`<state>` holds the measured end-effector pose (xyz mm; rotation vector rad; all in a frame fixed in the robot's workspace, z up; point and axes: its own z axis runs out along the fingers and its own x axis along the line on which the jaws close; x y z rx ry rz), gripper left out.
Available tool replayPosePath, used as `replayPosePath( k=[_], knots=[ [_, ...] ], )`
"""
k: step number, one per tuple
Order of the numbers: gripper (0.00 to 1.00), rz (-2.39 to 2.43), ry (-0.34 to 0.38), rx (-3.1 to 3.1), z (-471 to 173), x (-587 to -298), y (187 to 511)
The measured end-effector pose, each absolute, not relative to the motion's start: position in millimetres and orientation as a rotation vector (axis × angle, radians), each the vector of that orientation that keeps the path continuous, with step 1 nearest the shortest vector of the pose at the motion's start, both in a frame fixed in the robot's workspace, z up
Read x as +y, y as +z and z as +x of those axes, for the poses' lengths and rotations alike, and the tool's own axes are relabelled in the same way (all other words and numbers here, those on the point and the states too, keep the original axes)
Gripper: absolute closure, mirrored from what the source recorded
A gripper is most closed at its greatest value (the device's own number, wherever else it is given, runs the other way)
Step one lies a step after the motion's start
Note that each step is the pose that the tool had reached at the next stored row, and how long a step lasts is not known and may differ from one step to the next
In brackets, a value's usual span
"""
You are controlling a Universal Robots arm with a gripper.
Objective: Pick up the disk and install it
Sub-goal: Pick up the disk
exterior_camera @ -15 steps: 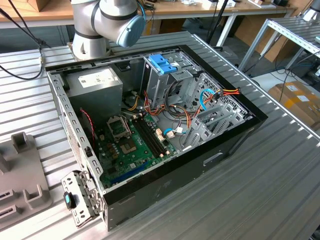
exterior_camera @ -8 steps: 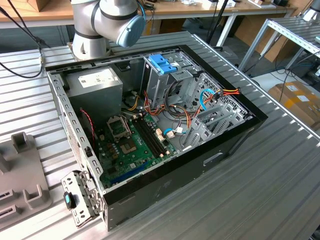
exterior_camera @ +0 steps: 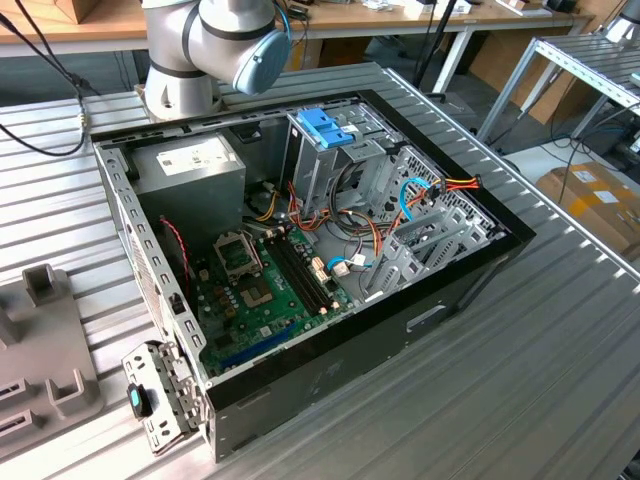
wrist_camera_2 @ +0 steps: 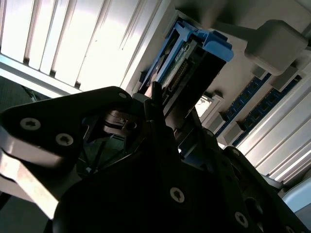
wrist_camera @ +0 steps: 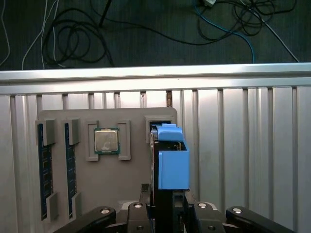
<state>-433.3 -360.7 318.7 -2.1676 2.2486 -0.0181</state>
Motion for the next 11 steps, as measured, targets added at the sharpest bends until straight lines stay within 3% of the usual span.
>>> replayPosePath(
  k=[11],
  knots=[
    [0.65, -2.168, -0.019, 2.249, -433, -361, 350]
  ],
)
